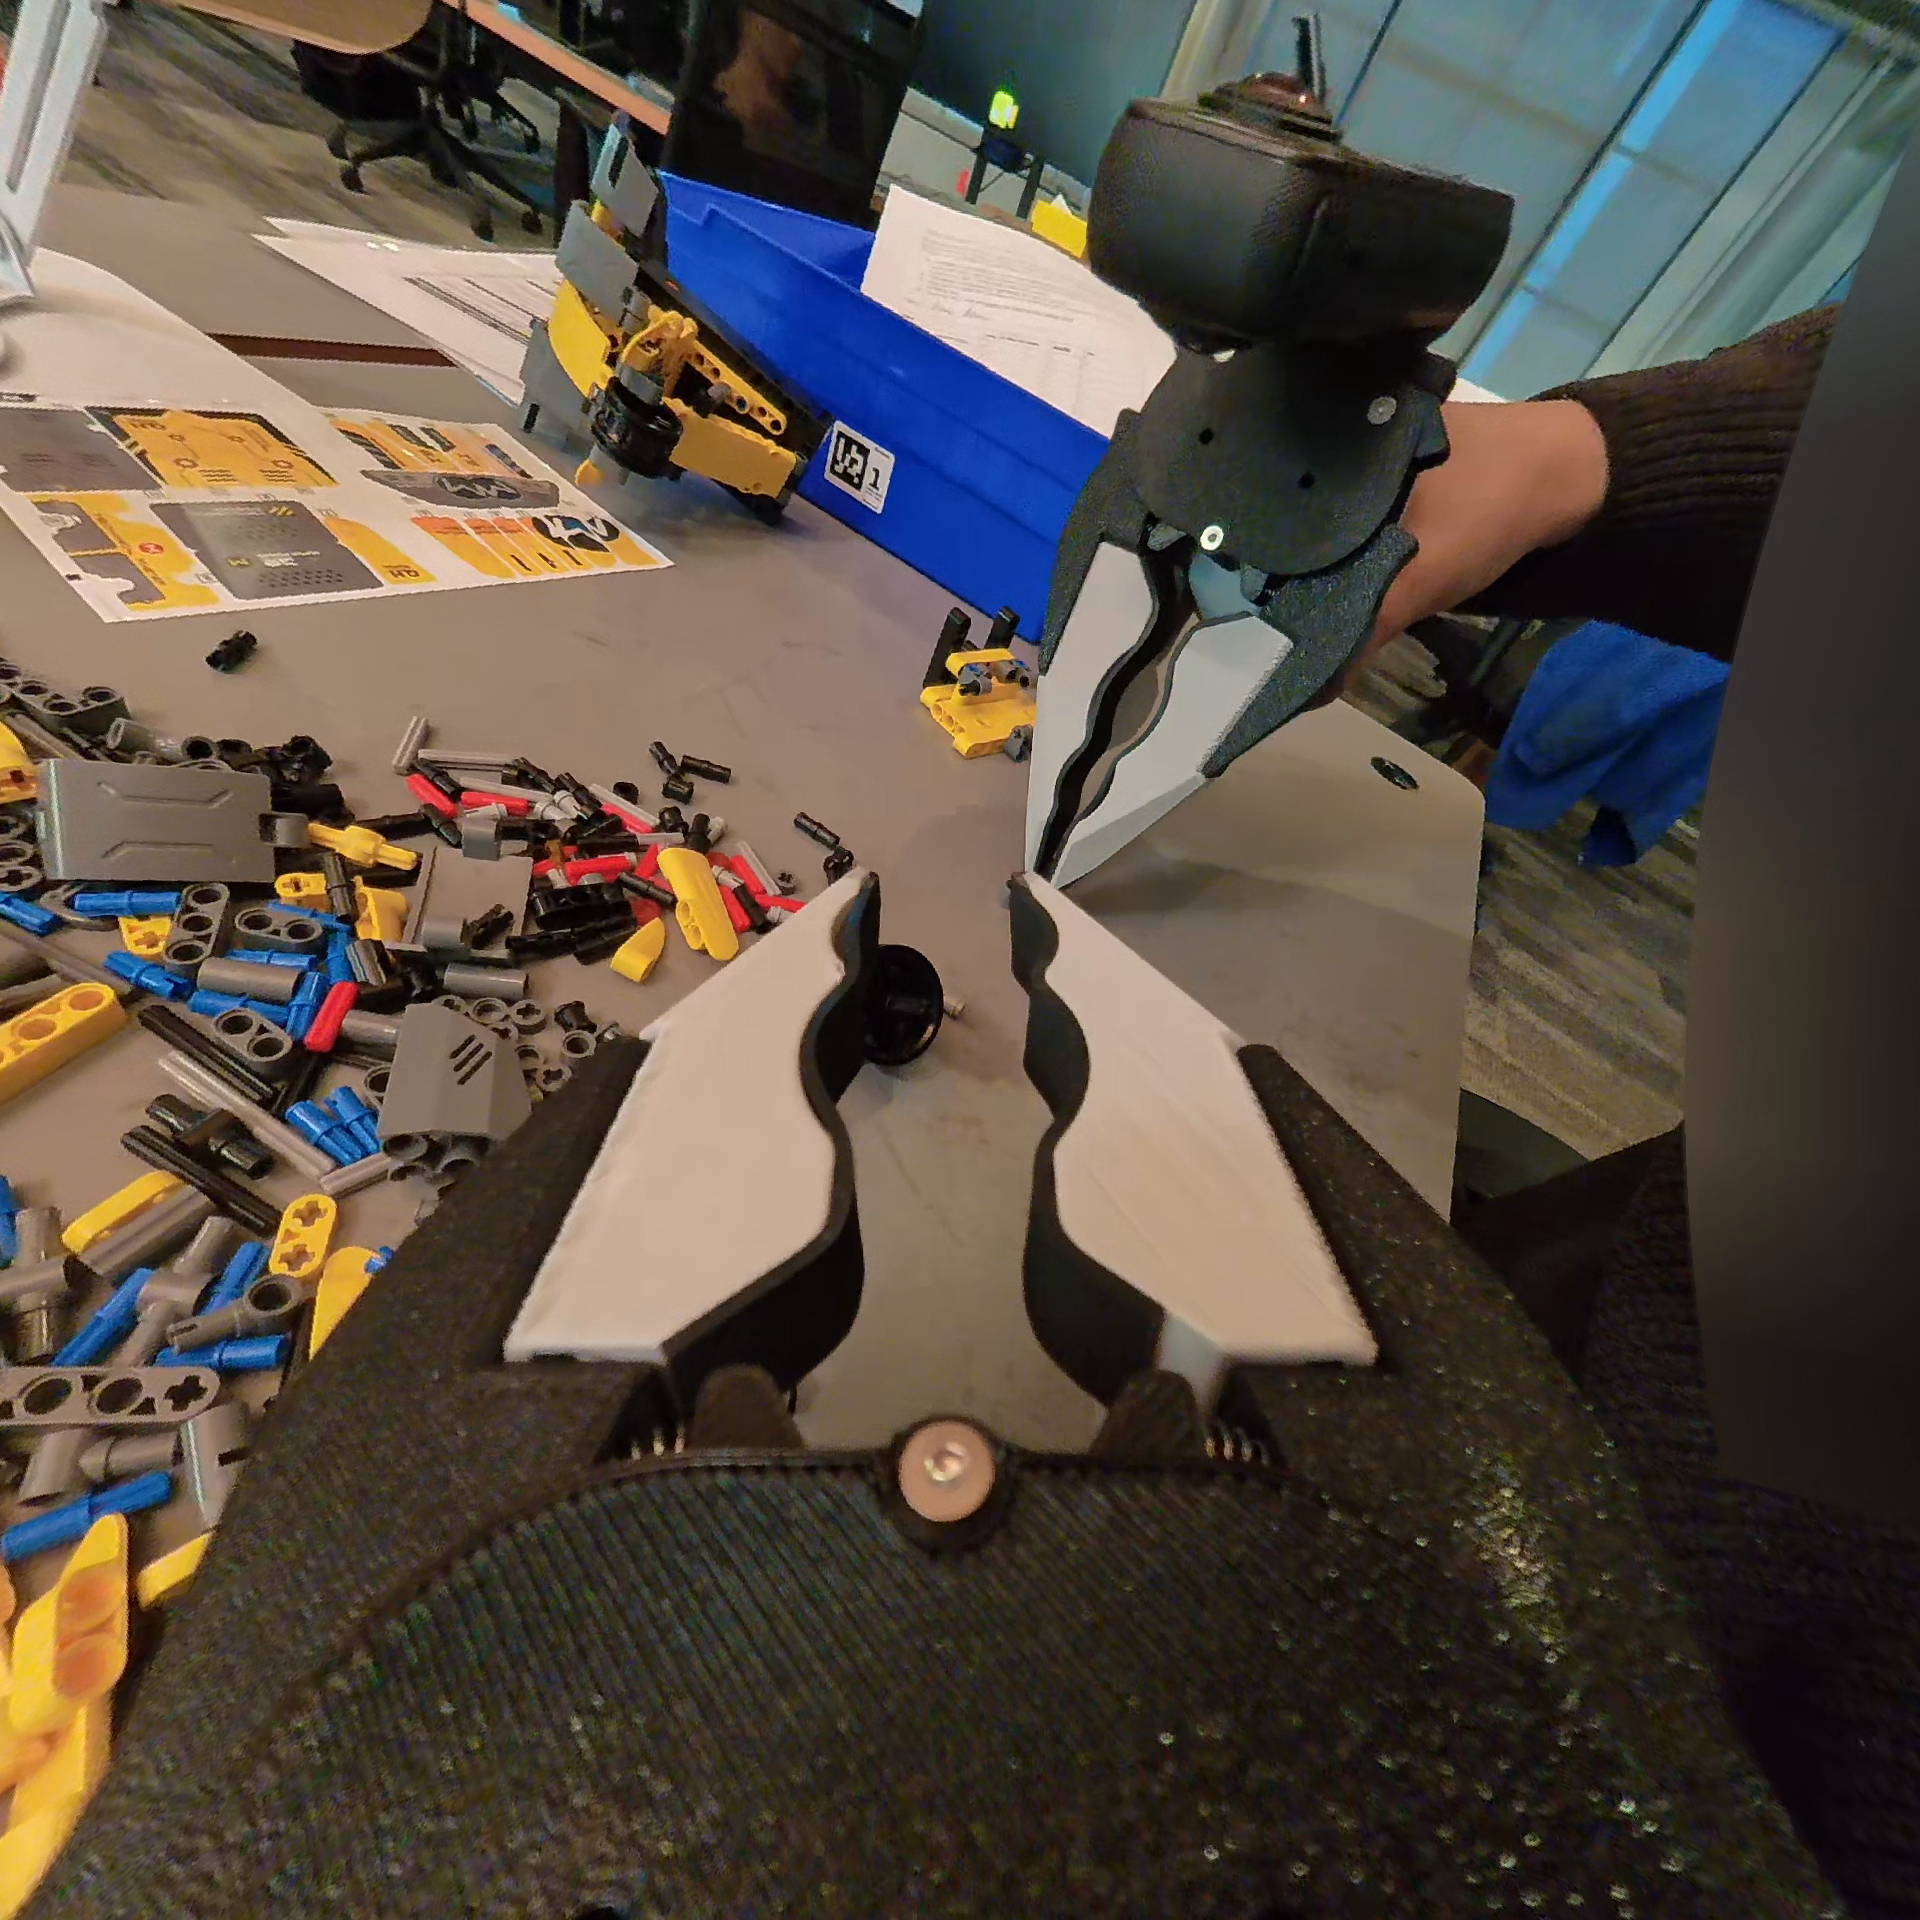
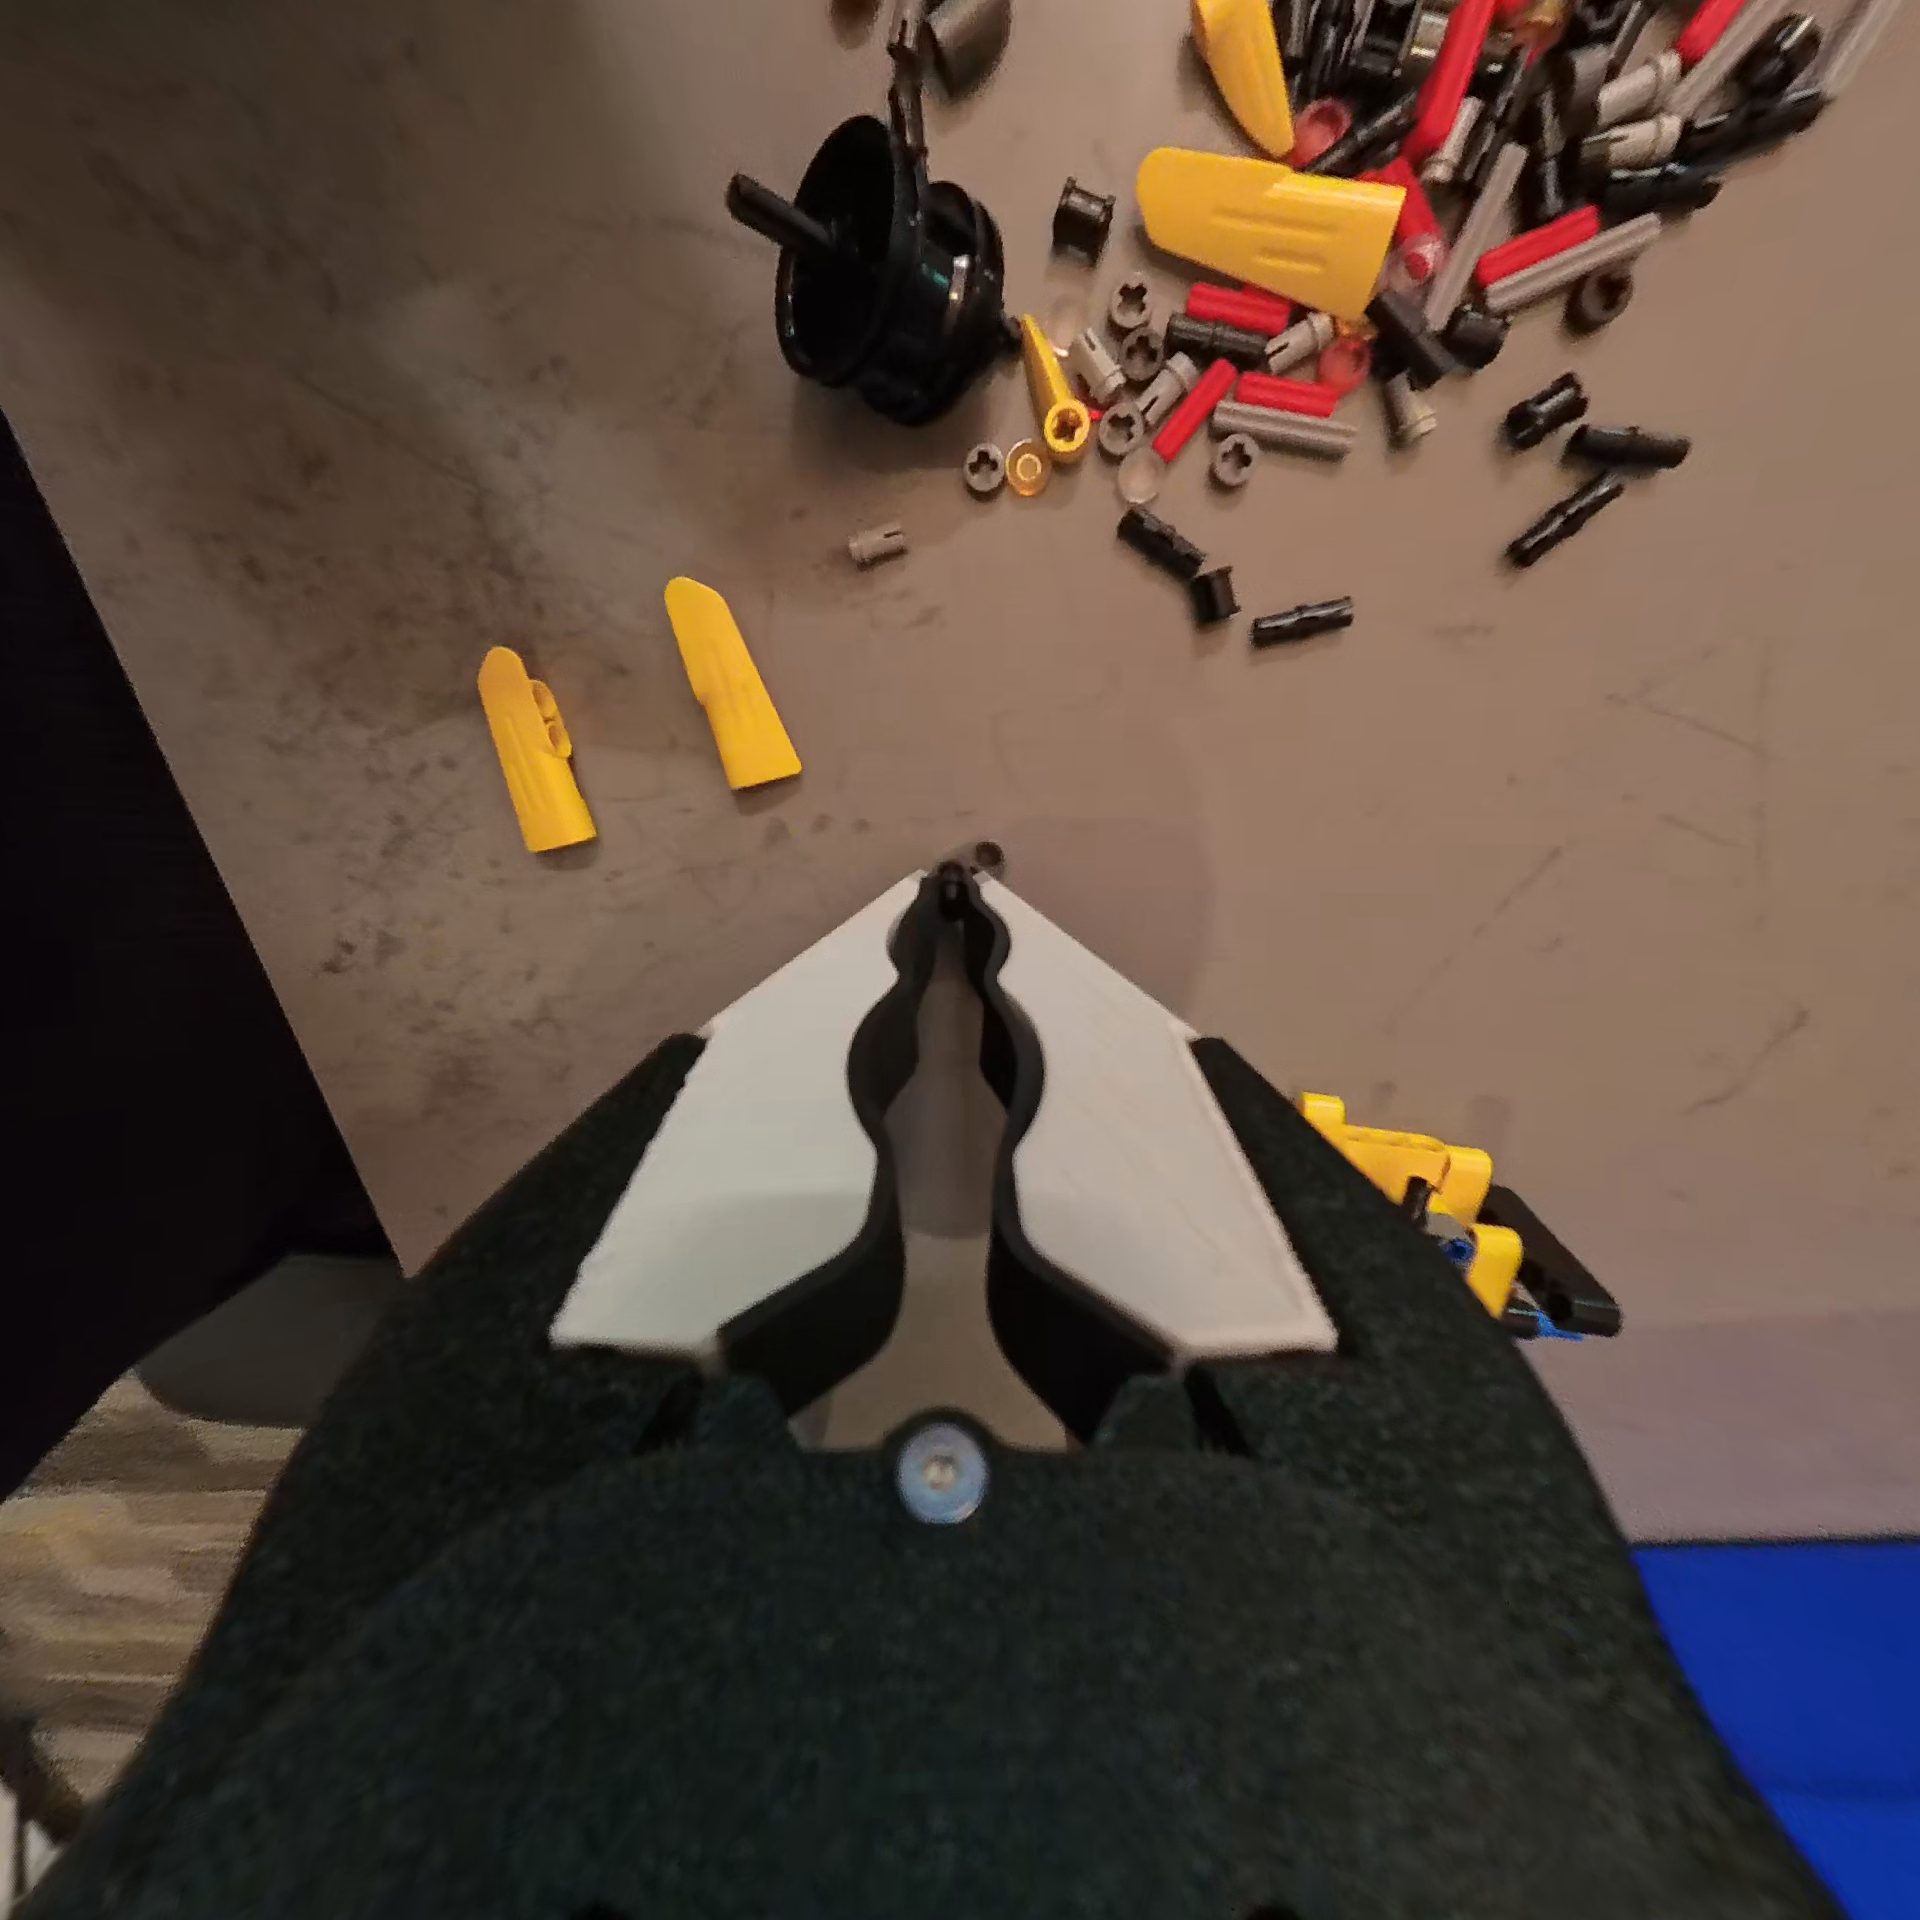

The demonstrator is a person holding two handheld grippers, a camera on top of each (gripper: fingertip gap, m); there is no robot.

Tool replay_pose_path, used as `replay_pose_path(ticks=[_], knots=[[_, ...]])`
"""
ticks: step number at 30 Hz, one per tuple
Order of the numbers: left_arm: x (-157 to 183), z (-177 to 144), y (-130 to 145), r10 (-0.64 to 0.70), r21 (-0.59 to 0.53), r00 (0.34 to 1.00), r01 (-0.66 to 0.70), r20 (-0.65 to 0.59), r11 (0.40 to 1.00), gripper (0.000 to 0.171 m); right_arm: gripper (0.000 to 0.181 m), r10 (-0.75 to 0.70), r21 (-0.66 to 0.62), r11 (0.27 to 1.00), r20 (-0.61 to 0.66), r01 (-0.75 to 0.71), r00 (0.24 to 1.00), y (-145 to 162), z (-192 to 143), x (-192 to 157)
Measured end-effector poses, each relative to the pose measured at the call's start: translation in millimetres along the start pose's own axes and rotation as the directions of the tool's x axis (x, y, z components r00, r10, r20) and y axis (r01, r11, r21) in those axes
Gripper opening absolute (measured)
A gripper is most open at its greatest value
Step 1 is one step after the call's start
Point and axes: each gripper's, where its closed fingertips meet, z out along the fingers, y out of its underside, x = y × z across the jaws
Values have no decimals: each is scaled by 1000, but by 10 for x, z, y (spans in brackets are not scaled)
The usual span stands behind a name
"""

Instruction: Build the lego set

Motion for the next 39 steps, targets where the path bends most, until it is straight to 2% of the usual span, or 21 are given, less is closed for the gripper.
replay_pose_path(ticks=[8,14,19,21,23,29,36,39], knots=[[-1,3,6,-7,-4,1000,7,-5,1000,20,3,-41,-63,997,-10,40,999,-18,42,-4],[-5,2,9,-20,-5,1000,20,-10,1000,20,3,-160,-163,976,-70,147,985,-26,64,-2],[-2,0,7,-27,-4,999,27,-19,1000,21,5,-140,-111,985,-89,130,986,-28,59,4],[-2,1,9,-28,-6,999,28,-20,1000,21,23,-117,-81,991,-90,110,989,-25,50,-4],[-2,3,10,-27,-7,999,27,-19,1000,21,30,-105,-81,992,-104,97,989,-2,24,6],[1,10,18,-24,-13,1000,24,-18,1000,21,15,-103,-22,995,-144,101,984,-48,-55,43],[-2,11,19,-24,-14,1000,24,-17,1000,21,1,-112,-28,994,-145,109,983,-36,-48,82],[0,13,21,-25,-16,1000,24,-19,1000,21,1,-111,-34,994,-137,108,984,-43,-46,78]])
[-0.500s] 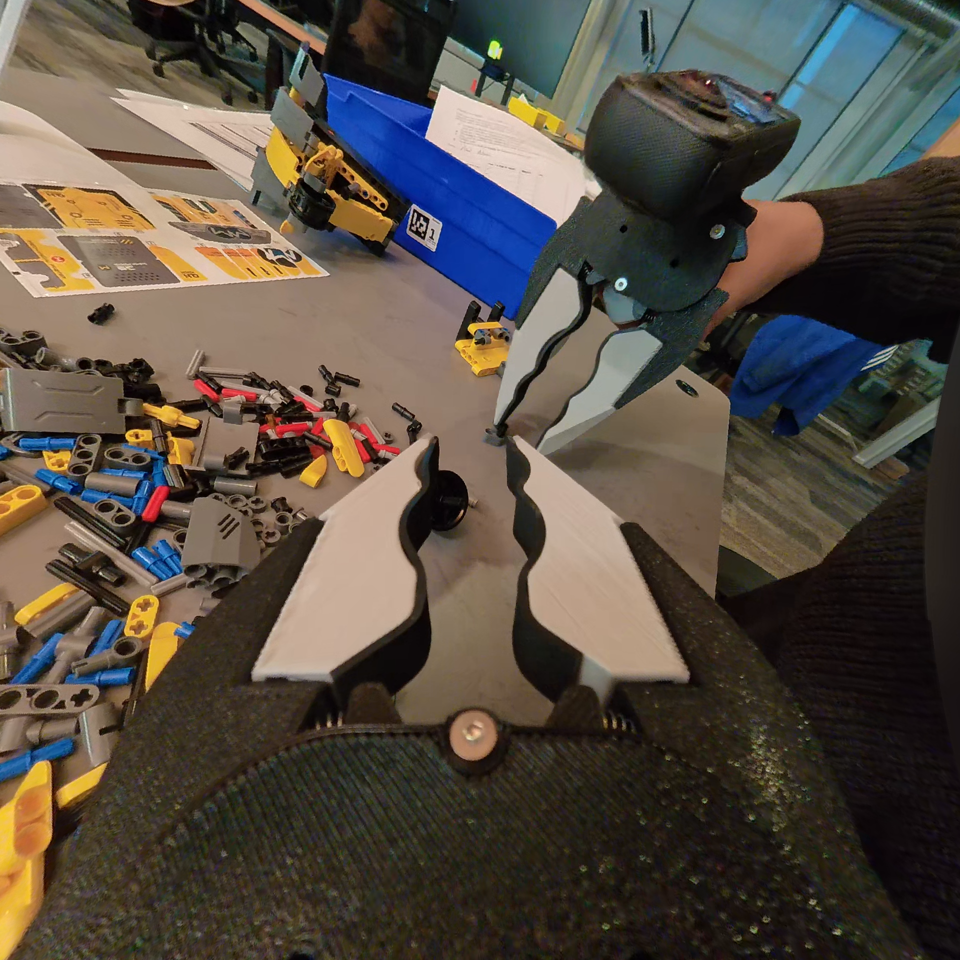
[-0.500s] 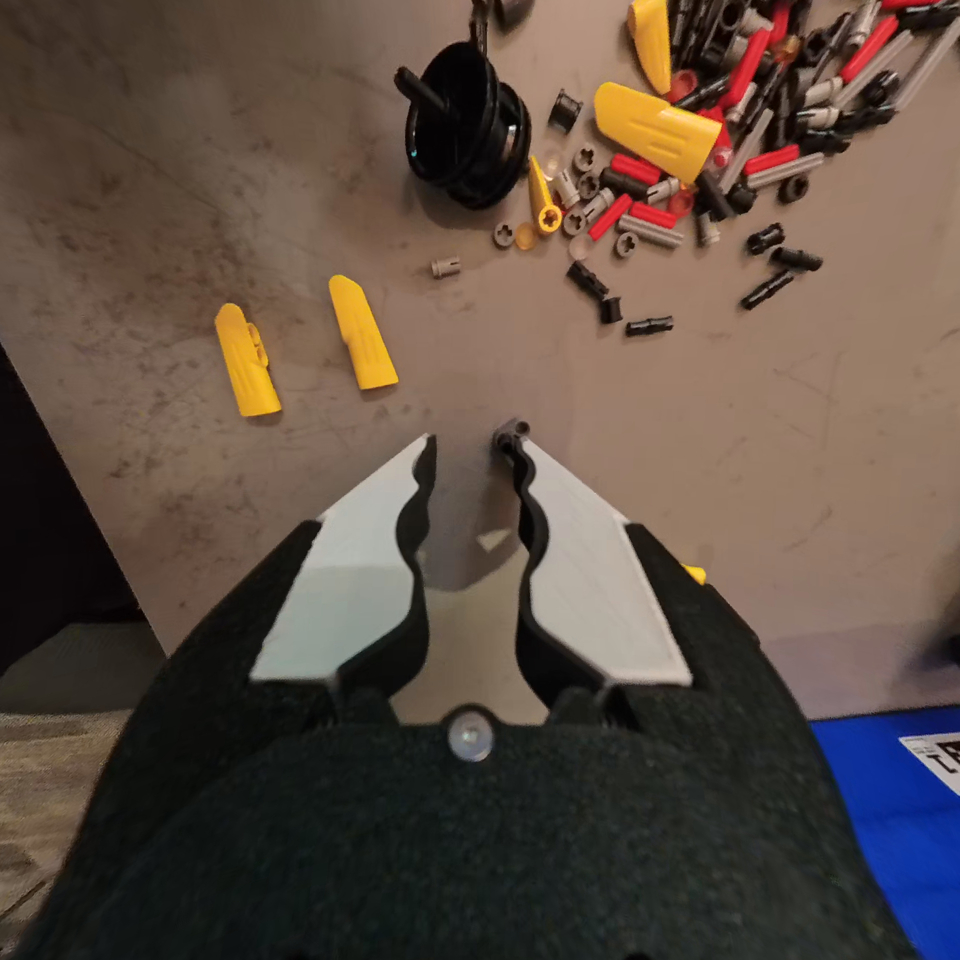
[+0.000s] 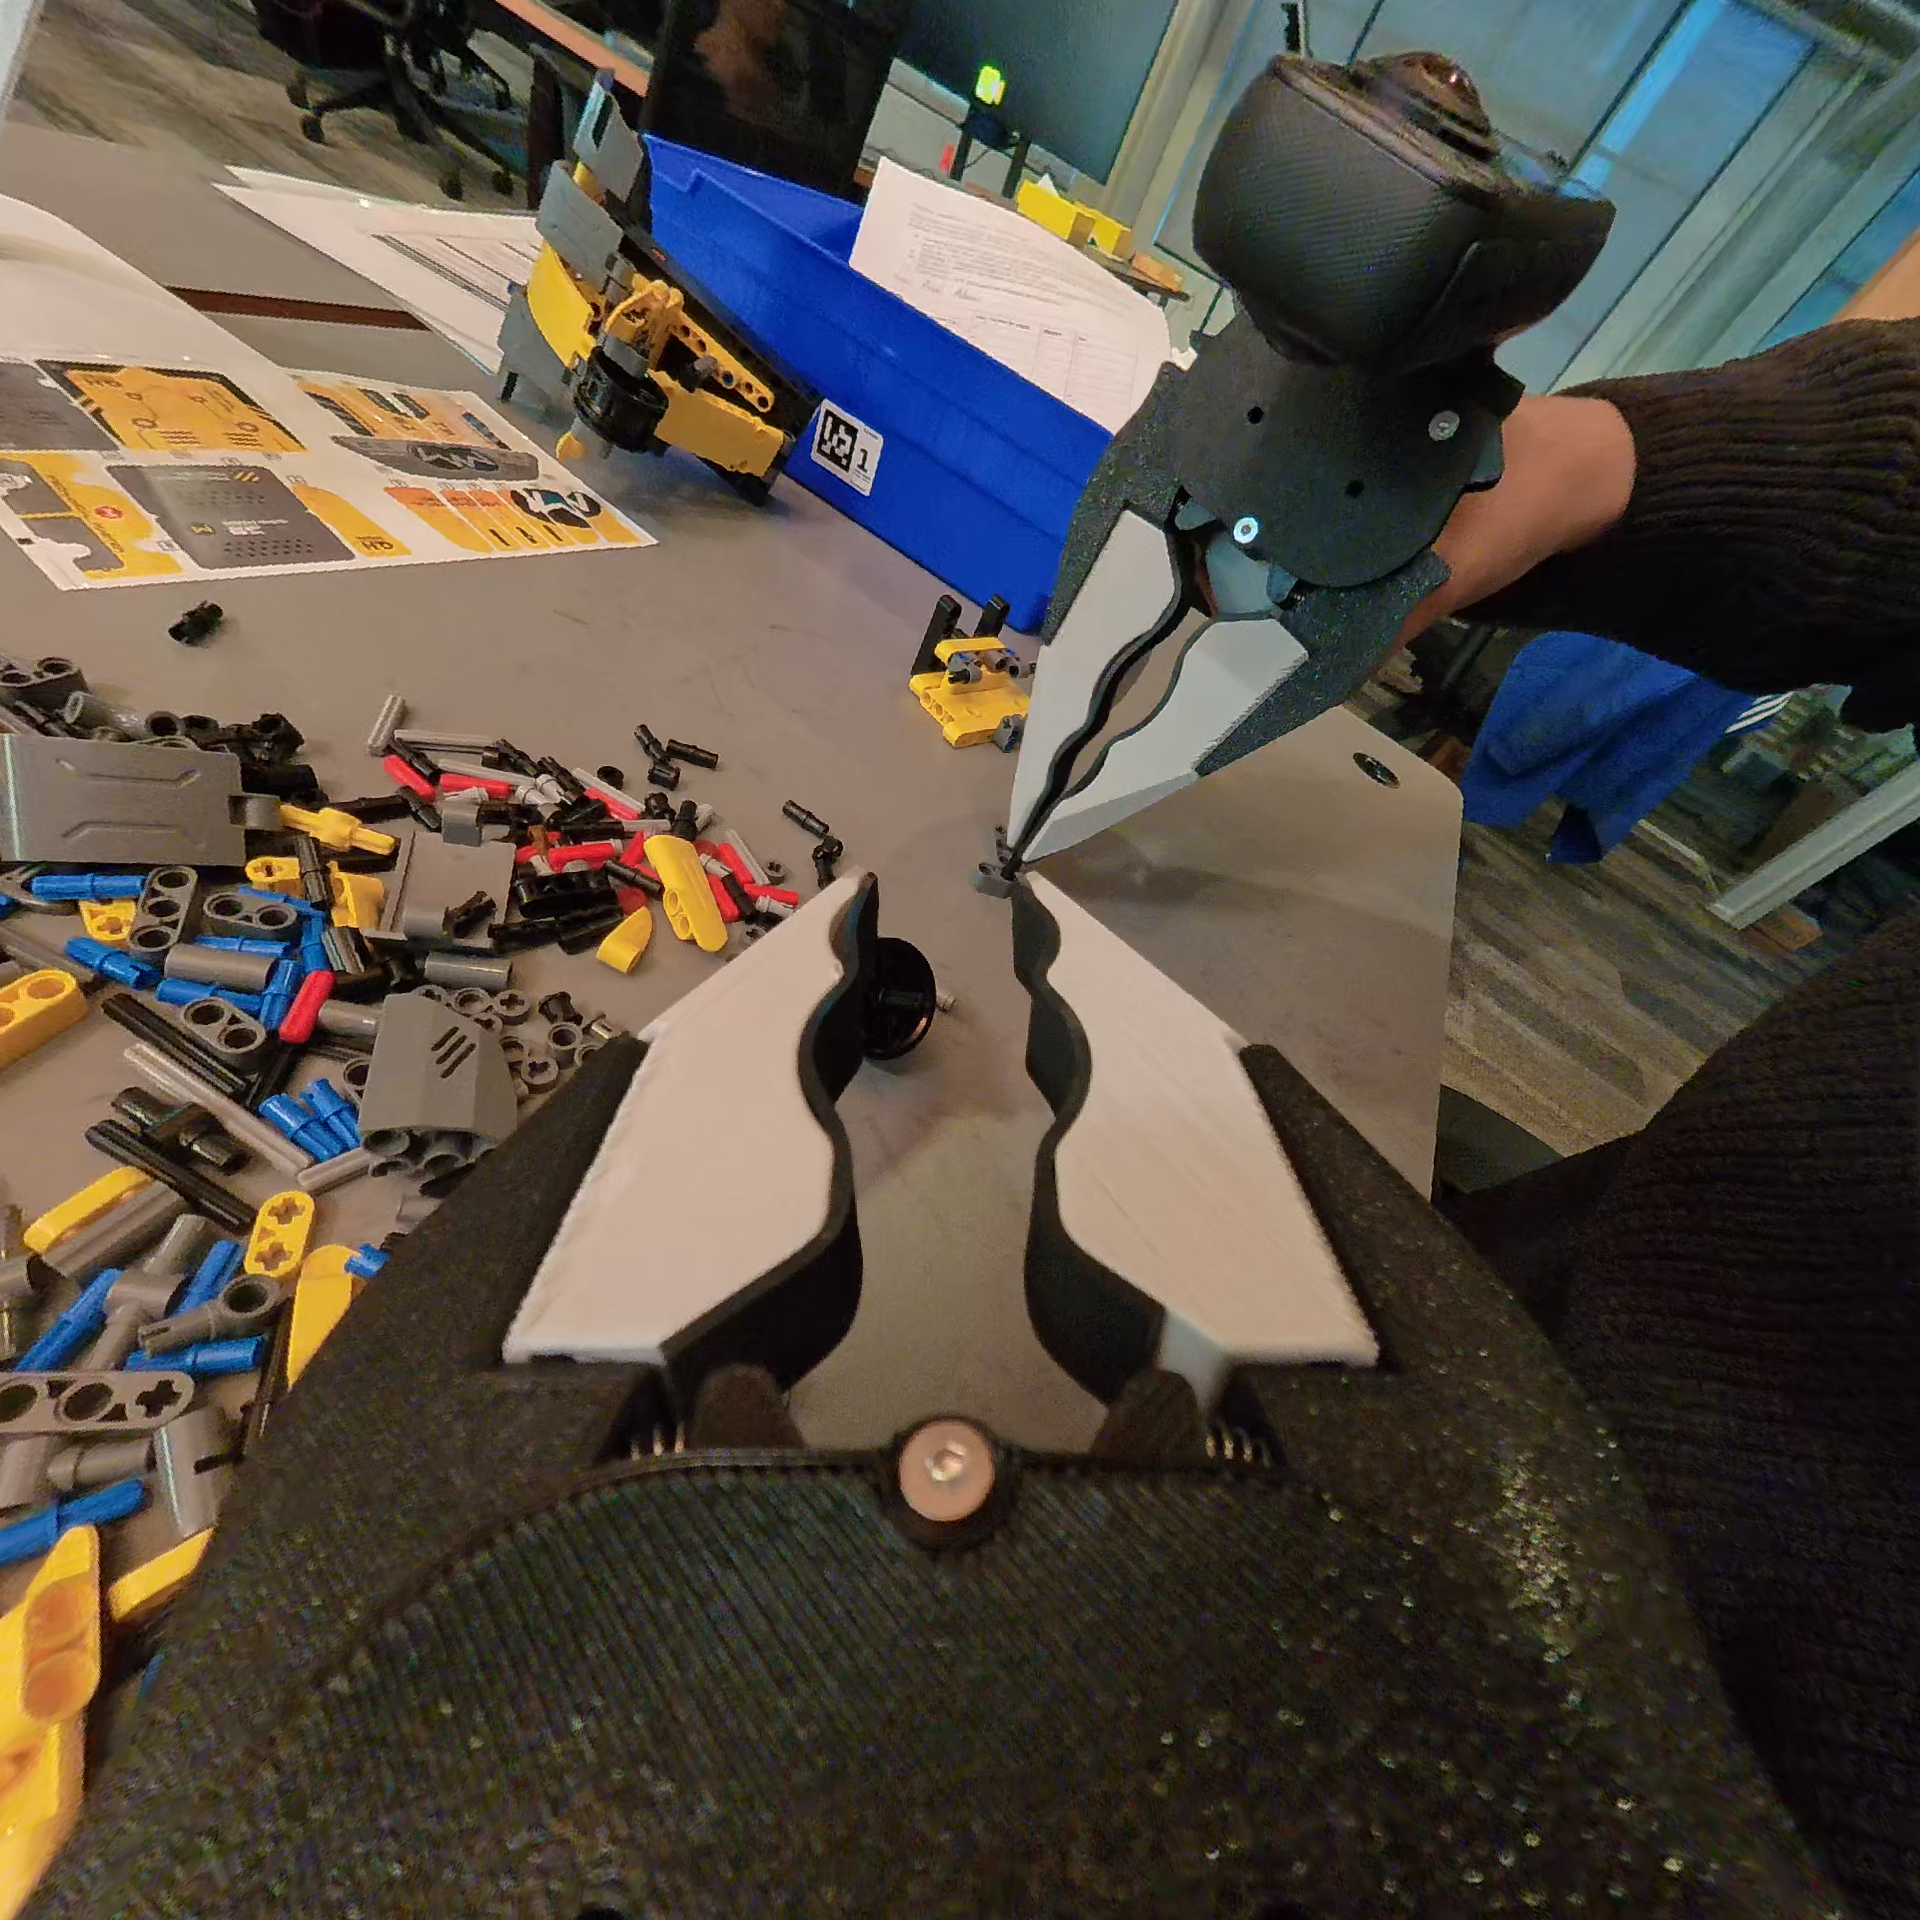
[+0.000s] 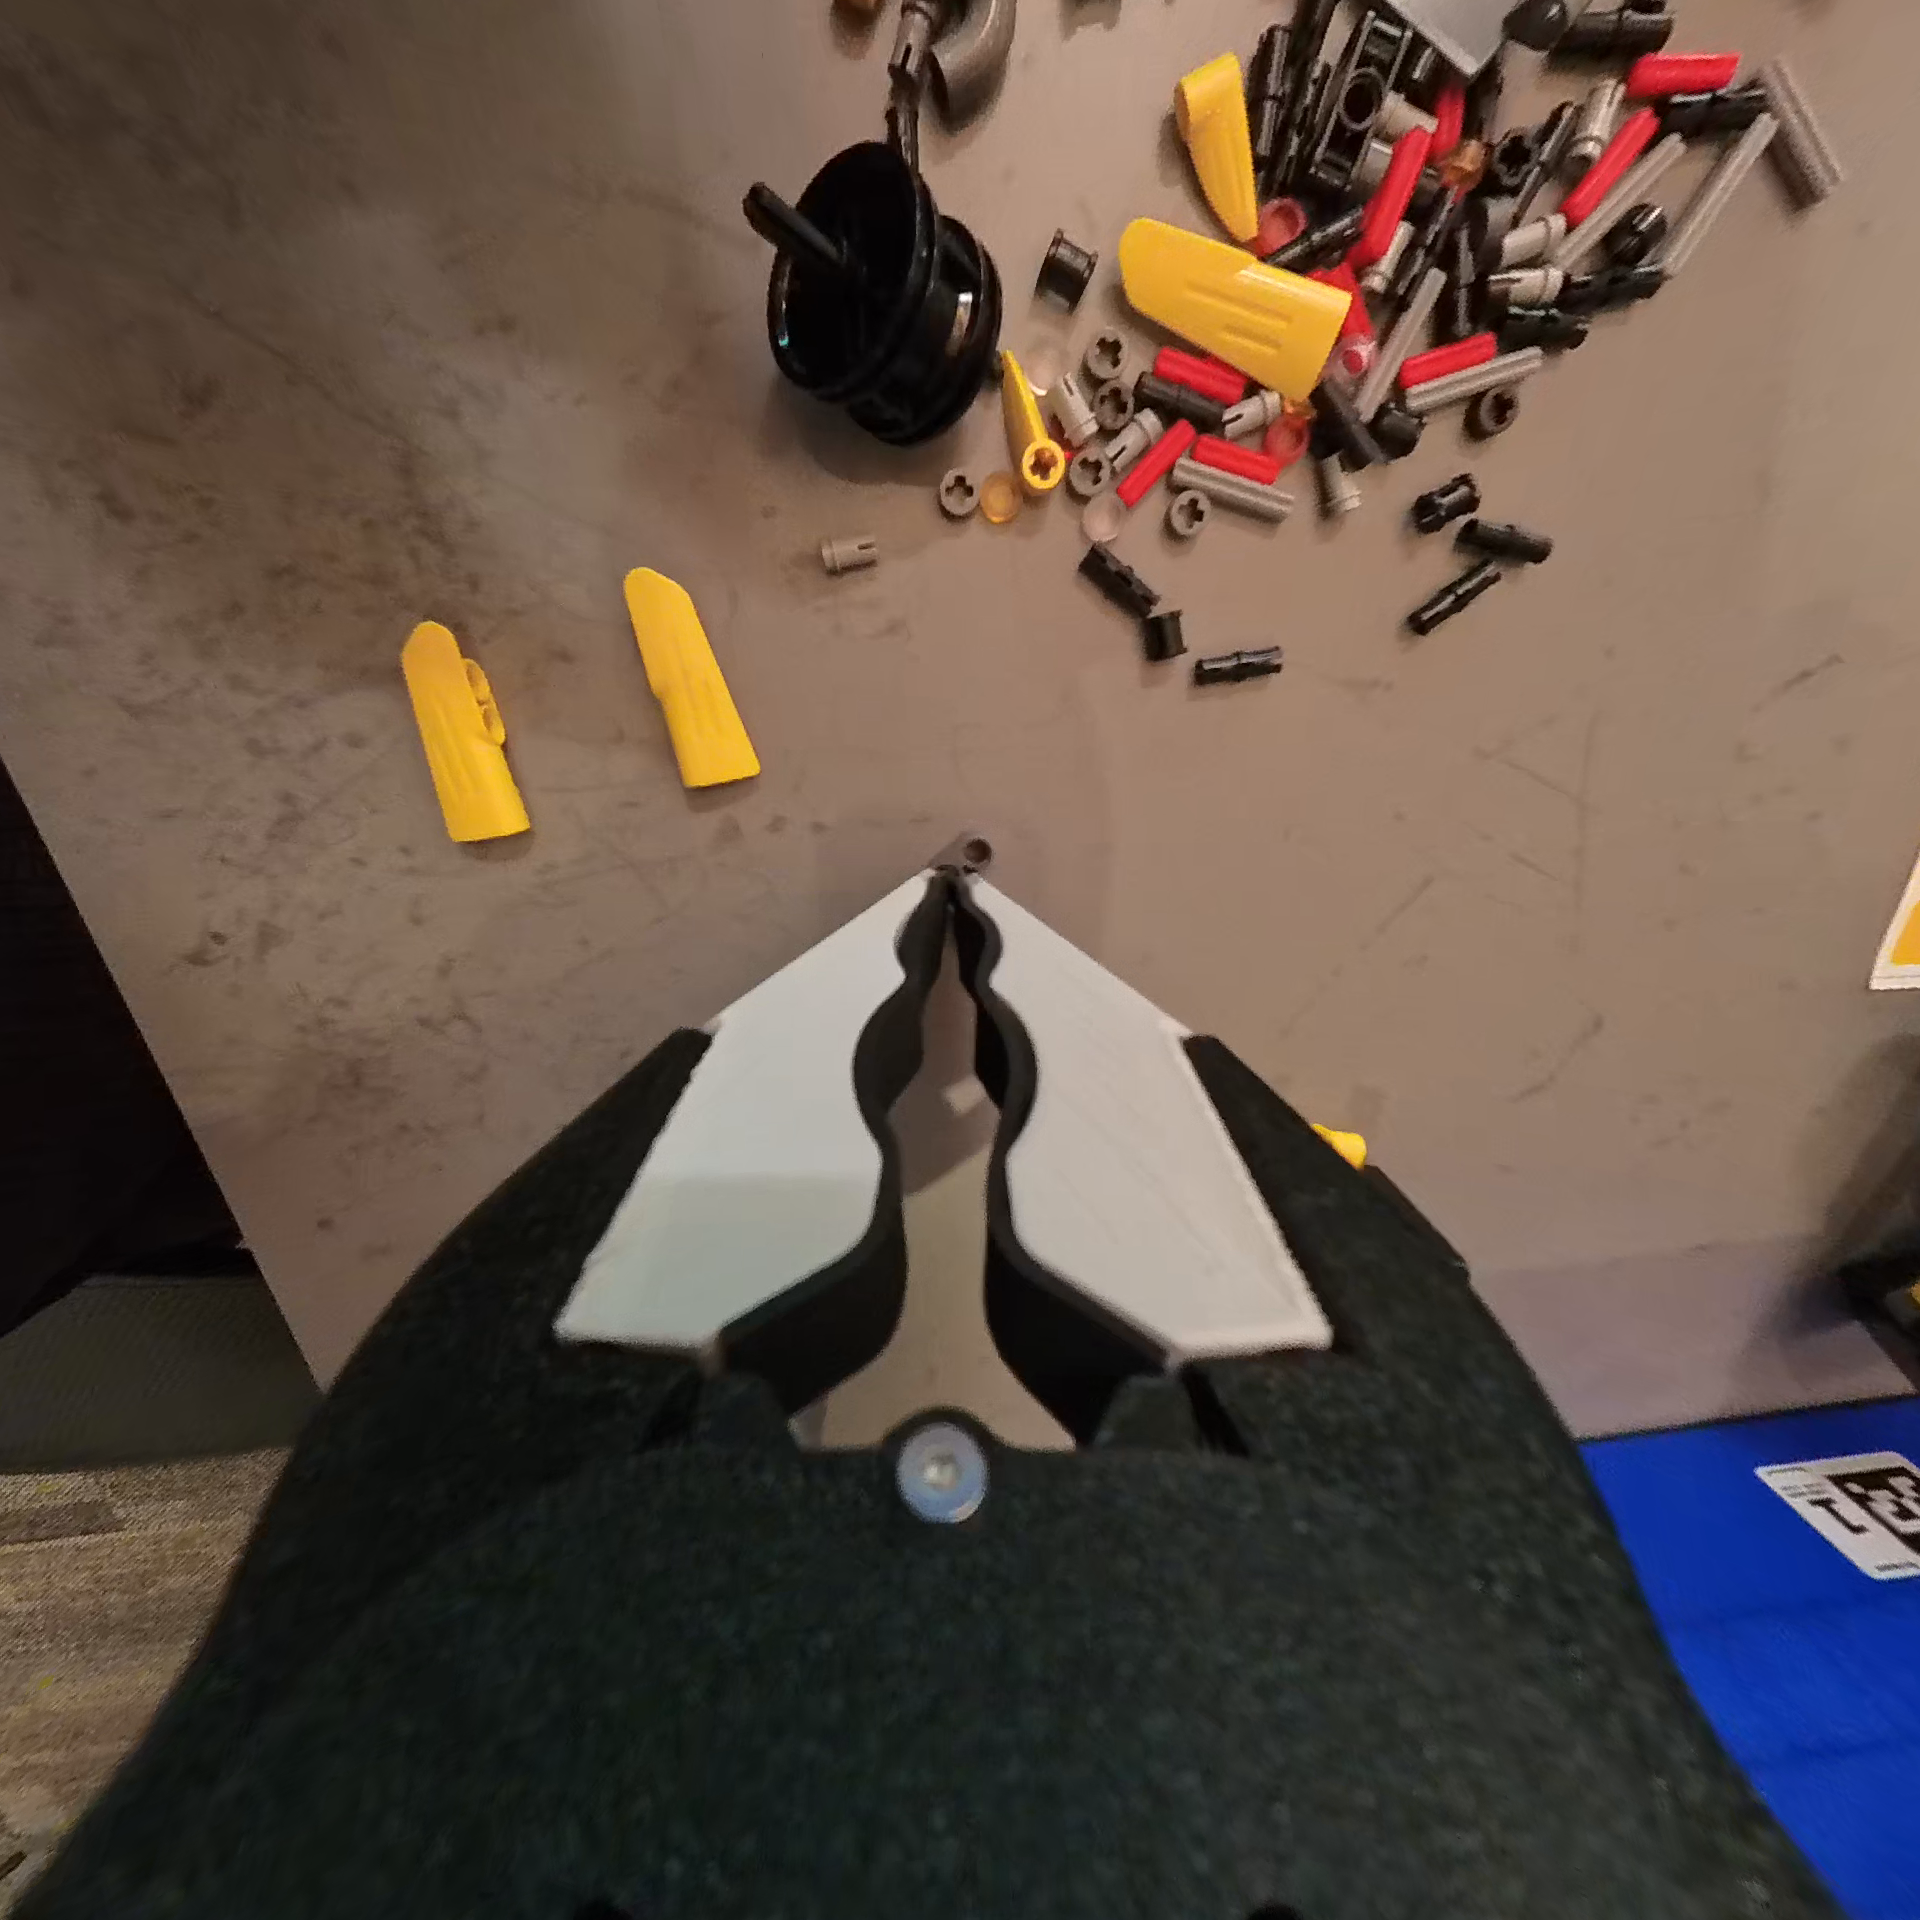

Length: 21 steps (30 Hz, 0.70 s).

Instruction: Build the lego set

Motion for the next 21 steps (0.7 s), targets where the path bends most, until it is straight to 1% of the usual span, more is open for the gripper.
replay_pose_path(ticks=[5,8,15,16,21], knots=[[3,-4,-4,-2,2,1000,2,-4,1000,21,5,-4,-4,1000,4,4,1000,-6,-1,17],[3,-5,-5,-5,4,1000,5,-7,1000,21,10,19,-2,1000,35,-19,999,-16,-3,-3],[4,-3,-4,-8,2,1000,8,-8,1000,22,8,10,-15,1000,61,-9,998,7,18,-38],[3,-3,-3,-8,1,1000,8,-9,1000,22,5,3,-16,1000,57,-2,998,5,26,-39],[2,-3,-4,-9,2,1000,9,-8,1000,21,4,1,-31,1000,49,1,999,0,36,-36]])
